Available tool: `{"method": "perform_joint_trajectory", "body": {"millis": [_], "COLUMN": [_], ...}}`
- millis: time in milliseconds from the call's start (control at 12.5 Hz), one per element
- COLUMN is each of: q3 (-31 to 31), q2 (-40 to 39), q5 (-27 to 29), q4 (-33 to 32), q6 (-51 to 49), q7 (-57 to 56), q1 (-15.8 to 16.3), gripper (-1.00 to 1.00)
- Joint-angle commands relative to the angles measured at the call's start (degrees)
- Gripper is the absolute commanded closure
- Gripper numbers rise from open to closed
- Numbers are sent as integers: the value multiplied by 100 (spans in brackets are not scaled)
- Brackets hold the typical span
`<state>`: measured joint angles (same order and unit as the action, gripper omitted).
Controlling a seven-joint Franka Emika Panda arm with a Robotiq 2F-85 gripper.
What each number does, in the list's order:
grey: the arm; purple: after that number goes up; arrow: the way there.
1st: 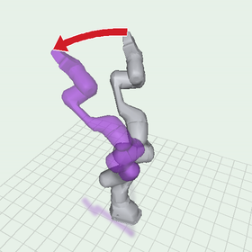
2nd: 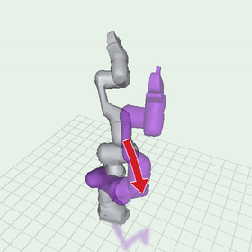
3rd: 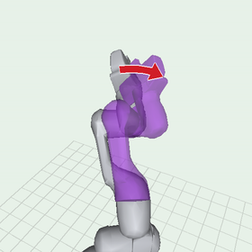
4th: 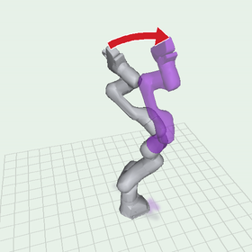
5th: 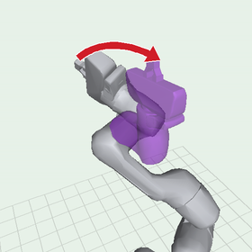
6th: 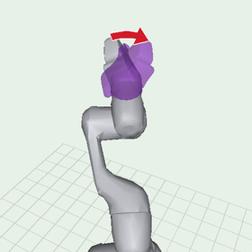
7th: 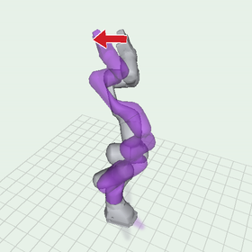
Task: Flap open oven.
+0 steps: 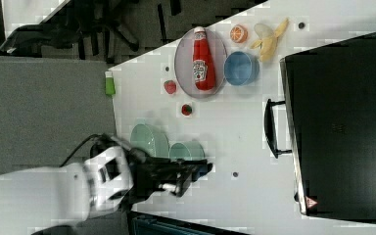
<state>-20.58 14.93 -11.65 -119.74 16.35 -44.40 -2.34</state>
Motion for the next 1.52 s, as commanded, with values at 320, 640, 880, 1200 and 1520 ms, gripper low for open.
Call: {"method": "perform_joint_trajectory", "body": {"millis": [320,640,880,1200,1520], "q3": [-379,-460,-461,-491,-451], "q2": [-1121,-1717,-2102,-2400,-2473], "q5": [-18,3,15,13,-31], "q4": [-97,-235,-490,-721,-767], "q6": [1492,1999,2542,3243,3245], "q7": [-1924,-1924,-1923,-1917,-1678], "q1": [5,3,3,-8,43], "gripper": [65,65,65,65,65]}}
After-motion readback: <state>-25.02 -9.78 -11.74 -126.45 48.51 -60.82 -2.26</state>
